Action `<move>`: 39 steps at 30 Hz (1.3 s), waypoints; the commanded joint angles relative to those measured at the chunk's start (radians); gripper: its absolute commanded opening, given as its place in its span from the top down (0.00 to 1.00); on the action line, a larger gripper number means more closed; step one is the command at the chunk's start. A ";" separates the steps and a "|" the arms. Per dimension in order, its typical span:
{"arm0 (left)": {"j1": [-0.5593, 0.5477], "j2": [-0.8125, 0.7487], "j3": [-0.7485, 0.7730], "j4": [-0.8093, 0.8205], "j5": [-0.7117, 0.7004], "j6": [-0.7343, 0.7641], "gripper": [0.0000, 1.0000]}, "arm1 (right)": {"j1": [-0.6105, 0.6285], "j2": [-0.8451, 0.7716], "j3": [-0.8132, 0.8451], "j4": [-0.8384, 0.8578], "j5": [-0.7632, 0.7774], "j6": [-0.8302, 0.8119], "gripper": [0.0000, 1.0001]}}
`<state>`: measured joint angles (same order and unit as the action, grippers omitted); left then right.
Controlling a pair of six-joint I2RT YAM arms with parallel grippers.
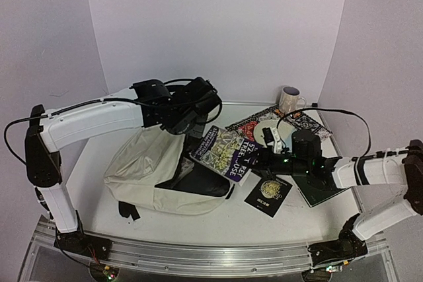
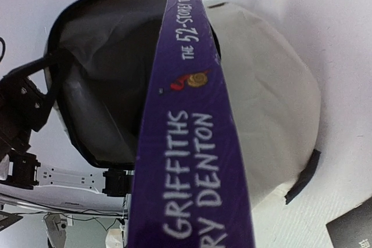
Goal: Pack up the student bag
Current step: Pick up the largest pocket of the bag from the student bag, then place the book in the largest pocket of the bag.
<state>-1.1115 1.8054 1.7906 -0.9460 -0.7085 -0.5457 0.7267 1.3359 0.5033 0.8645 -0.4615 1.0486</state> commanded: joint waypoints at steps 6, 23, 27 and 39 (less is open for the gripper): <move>-0.002 -0.140 0.003 0.158 0.054 0.001 1.00 | 0.087 0.198 0.179 0.330 -0.071 0.096 1.00; -0.002 -0.332 -0.211 0.383 0.279 0.001 1.00 | 0.187 0.574 0.510 0.354 -0.009 0.186 1.00; -0.002 -0.359 -0.247 0.417 0.320 -0.002 1.00 | 0.201 0.627 0.568 0.289 0.046 0.167 1.00; -0.002 -0.410 -0.327 0.460 0.317 -0.033 1.00 | 0.276 0.758 0.750 0.058 0.218 0.077 0.91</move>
<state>-1.1023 1.4659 1.4592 -0.6346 -0.3980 -0.5580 0.9664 2.0785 1.1670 0.9358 -0.3287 1.1953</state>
